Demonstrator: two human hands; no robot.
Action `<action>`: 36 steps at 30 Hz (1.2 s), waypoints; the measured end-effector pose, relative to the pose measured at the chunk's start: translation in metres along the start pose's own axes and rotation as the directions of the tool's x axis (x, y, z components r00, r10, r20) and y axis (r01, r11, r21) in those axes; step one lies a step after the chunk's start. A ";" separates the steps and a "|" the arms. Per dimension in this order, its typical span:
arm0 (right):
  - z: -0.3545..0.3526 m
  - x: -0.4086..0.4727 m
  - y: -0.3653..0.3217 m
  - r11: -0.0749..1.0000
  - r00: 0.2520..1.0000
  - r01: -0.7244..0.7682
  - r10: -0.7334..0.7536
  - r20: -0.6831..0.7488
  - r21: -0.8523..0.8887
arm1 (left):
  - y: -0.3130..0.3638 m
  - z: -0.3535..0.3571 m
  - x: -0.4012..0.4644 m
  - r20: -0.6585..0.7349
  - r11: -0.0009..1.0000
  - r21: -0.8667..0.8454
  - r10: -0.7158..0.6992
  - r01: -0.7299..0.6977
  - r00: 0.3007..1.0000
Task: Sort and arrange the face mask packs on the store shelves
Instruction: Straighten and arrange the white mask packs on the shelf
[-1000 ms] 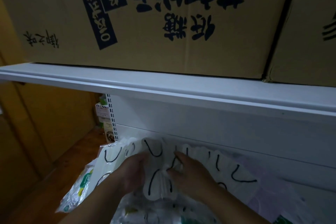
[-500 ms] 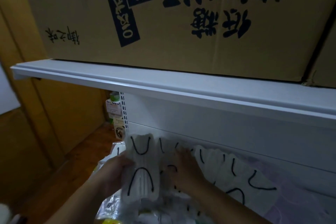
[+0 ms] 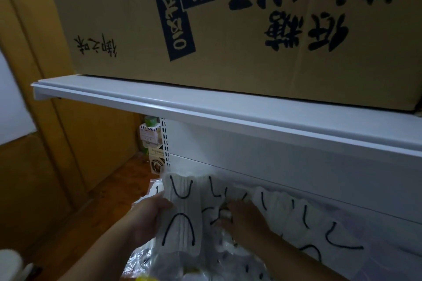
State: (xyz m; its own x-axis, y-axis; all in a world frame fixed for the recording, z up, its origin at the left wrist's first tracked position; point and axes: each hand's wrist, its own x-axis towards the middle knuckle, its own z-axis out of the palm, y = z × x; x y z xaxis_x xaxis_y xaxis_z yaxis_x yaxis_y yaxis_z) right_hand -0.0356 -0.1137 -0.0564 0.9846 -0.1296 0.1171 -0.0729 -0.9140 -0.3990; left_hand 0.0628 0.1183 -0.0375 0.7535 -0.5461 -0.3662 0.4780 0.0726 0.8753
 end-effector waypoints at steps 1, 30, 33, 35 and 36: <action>-0.004 -0.002 -0.001 0.996 0.999 -0.019 0.023 -0.046 0.081 | 0.002 -0.001 -0.001 -0.002 1.000 0.009 0.004 -0.004 1.000; 0.014 0.012 -0.043 1.000 0.991 -0.009 0.010 0.135 -0.004 | 0.001 -0.040 -0.022 -0.232 0.998 -0.015 -0.057 0.055 0.971; 0.028 0.021 -0.035 0.989 0.966 -0.044 0.078 0.247 -0.143 | 0.002 -0.049 -0.031 -0.237 0.994 -0.078 -0.093 0.077 0.967; 0.035 0.023 -0.036 0.988 0.977 -0.026 0.058 0.203 -0.154 | 0.002 -0.049 -0.034 -0.234 0.994 -0.079 -0.094 0.077 0.968; 0.036 0.024 -0.036 0.991 0.986 -0.024 0.045 0.160 -0.131 | 0.001 -0.048 -0.034 -0.233 0.995 -0.074 -0.081 0.066 0.969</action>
State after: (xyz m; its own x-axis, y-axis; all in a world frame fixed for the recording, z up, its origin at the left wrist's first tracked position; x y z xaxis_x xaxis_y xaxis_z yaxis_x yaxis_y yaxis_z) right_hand -0.0039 -0.0704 -0.0721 0.9931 -0.1074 -0.0478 -0.1166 -0.9531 -0.2792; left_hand 0.0593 0.1773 -0.0394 0.7965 -0.3410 -0.4993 0.5583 0.0979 0.8238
